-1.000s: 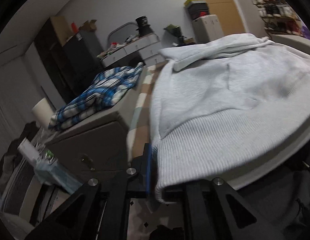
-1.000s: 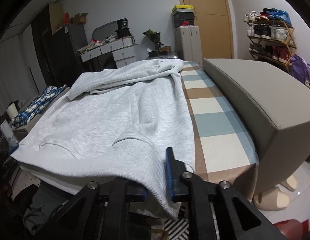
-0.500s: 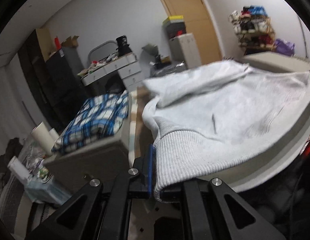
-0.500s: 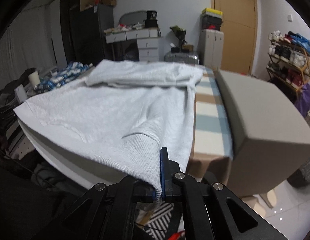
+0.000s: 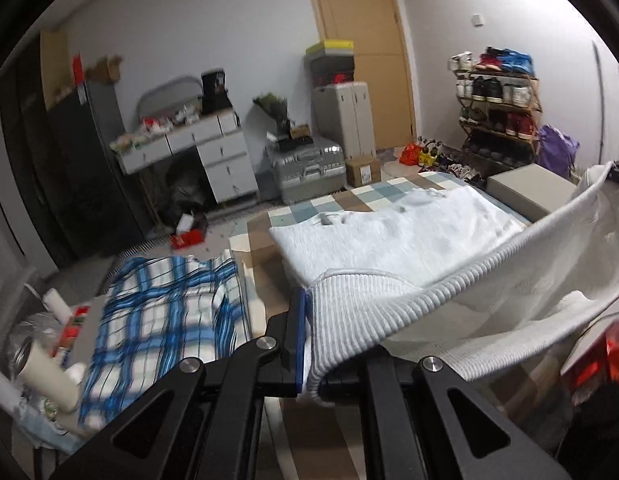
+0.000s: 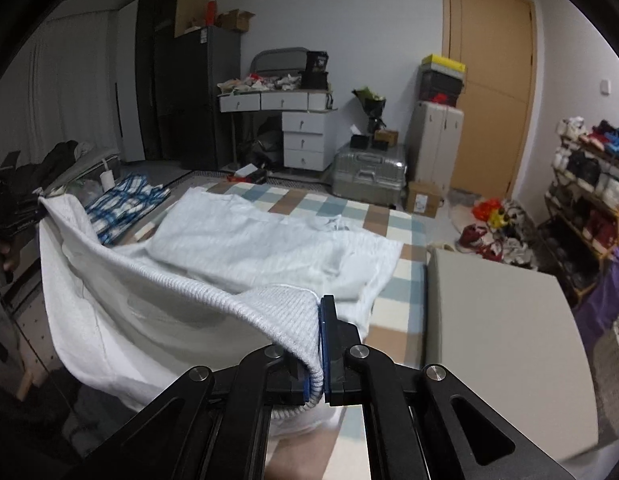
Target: Fold large clothes
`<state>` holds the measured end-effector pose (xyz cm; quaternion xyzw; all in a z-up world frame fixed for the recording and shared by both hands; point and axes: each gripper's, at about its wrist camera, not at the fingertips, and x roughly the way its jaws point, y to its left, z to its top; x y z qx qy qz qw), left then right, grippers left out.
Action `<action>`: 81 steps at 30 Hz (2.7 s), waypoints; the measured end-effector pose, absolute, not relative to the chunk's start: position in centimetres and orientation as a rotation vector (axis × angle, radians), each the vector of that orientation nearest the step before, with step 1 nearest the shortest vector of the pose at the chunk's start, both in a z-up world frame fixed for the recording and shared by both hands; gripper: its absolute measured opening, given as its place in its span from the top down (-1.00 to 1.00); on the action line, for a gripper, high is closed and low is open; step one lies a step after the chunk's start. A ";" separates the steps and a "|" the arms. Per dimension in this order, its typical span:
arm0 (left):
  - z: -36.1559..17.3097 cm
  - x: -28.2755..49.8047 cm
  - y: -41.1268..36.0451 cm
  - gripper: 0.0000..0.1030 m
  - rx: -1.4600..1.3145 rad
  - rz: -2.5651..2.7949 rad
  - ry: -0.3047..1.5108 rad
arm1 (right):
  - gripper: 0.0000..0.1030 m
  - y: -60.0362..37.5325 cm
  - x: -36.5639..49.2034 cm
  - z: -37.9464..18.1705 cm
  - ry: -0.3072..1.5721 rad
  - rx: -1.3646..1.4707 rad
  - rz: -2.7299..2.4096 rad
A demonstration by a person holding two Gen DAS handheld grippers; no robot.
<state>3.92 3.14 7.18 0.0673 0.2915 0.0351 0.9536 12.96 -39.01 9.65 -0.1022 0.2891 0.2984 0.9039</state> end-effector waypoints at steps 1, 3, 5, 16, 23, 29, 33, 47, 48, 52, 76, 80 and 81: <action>7.1 5.6 3.7 0.98 0.134 0.070 0.604 | 0.93 -38.4 15.0 10.0 0.617 -0.201 0.618; 6.8 9.9 5.0 0.98 0.114 0.079 0.635 | 0.93 -36.7 19.9 10.3 0.666 -0.196 0.618; 6.4 14.8 6.7 0.98 0.078 0.079 0.675 | 0.92 -35.2 24.5 10.1 0.722 -0.193 0.613; -1.9 28.4 12.0 0.10 -0.170 0.089 0.938 | -0.10 -31.5 43.1 -1.4 1.153 0.061 0.567; -0.9 26.4 11.4 -0.18 -0.030 0.092 0.933 | -0.72 -34.9 41.8 -0.2 1.188 0.041 0.516; -0.1 27.6 11.1 -0.18 -0.036 -0.016 1.064 | -0.72 -34.5 42.0 1.5 1.259 -0.039 0.515; 1.2 26.6 7.5 -0.18 0.045 -0.141 1.077 | -0.72 -30.0 39.5 3.2 1.232 -0.262 0.602; -1.6 25.9 8.2 -0.18 -0.047 -0.122 1.002 | -0.91 -33.5 36.4 3.0 0.997 -0.068 0.713; -2.1 26.0 7.9 -0.18 -0.028 -0.114 1.010 | -0.91 -33.4 36.3 2.1 1.003 -0.068 0.713; -4.1 27.7 6.8 -0.18 0.075 -0.072 1.041 | -0.91 -30.8 36.4 -1.3 1.028 -0.135 0.718; -4.6 32.1 6.3 -0.22 0.092 -0.031 0.954 | -0.48 -35.2 42.9 -4.7 1.045 0.300 0.646; -4.4 32.6 6.2 1.00 0.103 0.016 0.921 | -0.49 -33.6 42.6 -4.9 1.045 0.248 0.617; -4.4 32.7 6.2 0.99 0.111 0.029 0.932 | -0.48 -33.3 42.6 -5.1 1.048 0.229 0.607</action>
